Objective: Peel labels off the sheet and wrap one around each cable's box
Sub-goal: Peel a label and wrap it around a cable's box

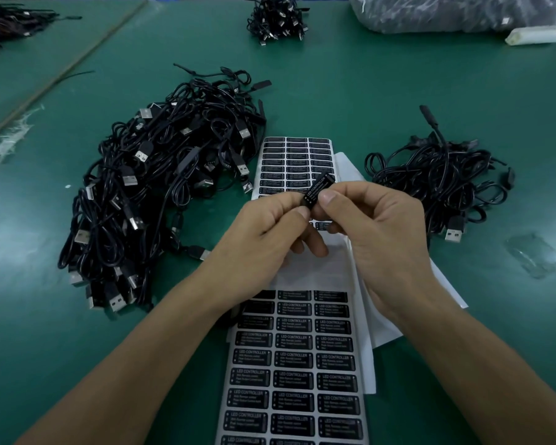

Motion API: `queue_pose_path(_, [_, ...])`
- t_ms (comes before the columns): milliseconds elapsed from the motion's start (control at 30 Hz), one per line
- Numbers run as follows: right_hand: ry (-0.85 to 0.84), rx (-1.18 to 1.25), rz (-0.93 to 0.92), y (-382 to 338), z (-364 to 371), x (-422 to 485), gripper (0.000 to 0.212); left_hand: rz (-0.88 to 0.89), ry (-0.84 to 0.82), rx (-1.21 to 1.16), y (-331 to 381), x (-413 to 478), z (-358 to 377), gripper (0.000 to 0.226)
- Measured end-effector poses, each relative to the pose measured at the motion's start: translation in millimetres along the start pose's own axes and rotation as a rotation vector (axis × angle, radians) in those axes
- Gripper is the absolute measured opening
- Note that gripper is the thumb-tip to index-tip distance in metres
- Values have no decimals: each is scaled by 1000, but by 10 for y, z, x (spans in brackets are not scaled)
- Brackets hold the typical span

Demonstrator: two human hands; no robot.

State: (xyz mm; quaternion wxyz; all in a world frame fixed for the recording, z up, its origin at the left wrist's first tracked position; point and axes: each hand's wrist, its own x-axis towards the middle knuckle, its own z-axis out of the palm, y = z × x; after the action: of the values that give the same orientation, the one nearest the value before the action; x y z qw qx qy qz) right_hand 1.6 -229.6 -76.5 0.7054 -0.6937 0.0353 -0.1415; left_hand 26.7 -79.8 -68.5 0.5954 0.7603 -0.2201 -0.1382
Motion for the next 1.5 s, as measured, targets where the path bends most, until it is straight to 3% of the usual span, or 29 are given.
queue_pose_path(367, [-36, -22, 3, -24, -7, 4, 16, 4, -9, -8, -10, 7, -3, 37])
queue_pose_path(1500, [90, -62, -27, 7, 45, -30, 15, -36, 15, -49, -10, -2, 46, 32])
